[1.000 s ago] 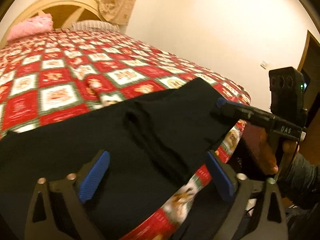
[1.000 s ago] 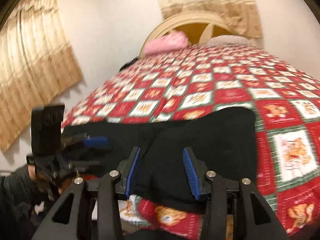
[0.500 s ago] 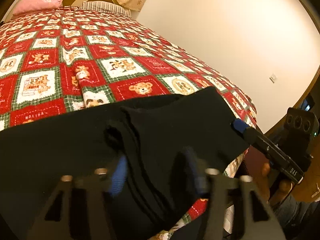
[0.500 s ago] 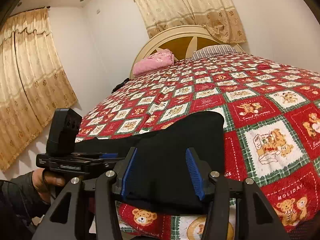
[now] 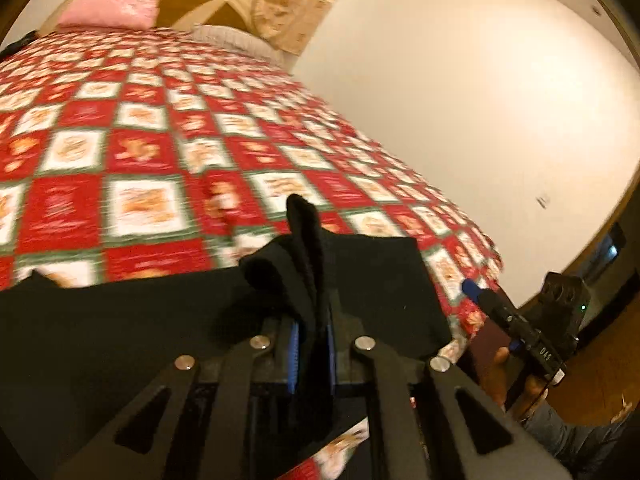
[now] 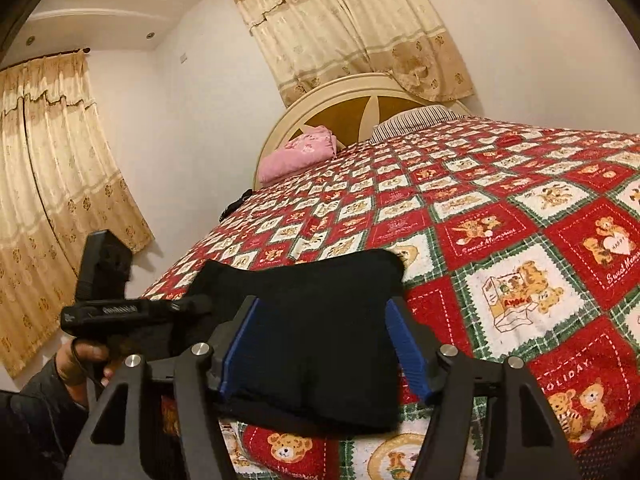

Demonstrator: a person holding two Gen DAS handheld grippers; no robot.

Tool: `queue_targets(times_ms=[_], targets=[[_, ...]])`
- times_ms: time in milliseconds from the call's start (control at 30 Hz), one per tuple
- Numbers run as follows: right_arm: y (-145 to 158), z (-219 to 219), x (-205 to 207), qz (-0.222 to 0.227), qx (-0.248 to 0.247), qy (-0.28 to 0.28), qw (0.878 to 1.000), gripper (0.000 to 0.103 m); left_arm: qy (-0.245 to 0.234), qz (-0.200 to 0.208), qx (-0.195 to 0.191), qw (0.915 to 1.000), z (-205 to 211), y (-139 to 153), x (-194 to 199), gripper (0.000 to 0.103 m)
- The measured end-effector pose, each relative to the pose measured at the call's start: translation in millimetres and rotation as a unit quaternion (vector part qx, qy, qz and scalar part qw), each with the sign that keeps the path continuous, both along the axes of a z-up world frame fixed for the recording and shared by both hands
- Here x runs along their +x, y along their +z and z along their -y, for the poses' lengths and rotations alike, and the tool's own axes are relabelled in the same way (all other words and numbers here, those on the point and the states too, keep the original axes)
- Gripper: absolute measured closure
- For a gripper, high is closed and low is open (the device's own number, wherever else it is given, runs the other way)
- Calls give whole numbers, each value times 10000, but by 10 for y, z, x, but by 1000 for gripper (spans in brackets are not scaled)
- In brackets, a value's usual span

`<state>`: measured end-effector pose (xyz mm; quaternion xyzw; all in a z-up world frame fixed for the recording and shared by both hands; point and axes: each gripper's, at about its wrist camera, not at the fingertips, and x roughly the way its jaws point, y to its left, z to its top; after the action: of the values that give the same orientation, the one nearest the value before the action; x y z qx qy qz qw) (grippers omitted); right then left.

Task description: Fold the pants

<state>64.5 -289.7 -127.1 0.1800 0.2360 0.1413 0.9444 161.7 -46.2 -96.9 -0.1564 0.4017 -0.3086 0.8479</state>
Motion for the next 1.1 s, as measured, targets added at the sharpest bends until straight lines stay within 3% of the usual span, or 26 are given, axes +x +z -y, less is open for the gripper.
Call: queue_targets(times_ms=[300,567,700,867,1100], targets=[[-56,-188,21,-111,-227,312,9992,37,338,-519,91,9980,-254,-453,34,92],[-132,-453,7,-206,-628,858,9941,37,376,-505,177,9979,-277,-505,14,91],[-216,-537,37,-428,-980,823,9908,37,409,-462,127,9980,-304,-510,-32,91],[-184,-502,5,-300,-943,724,9925,37,483,-375,39,9981,-407,-455,-55,91],[-129,-640,74,-233,-1008,820,9913,37,431,-565,-32,9975,-424,-590,-14,91]])
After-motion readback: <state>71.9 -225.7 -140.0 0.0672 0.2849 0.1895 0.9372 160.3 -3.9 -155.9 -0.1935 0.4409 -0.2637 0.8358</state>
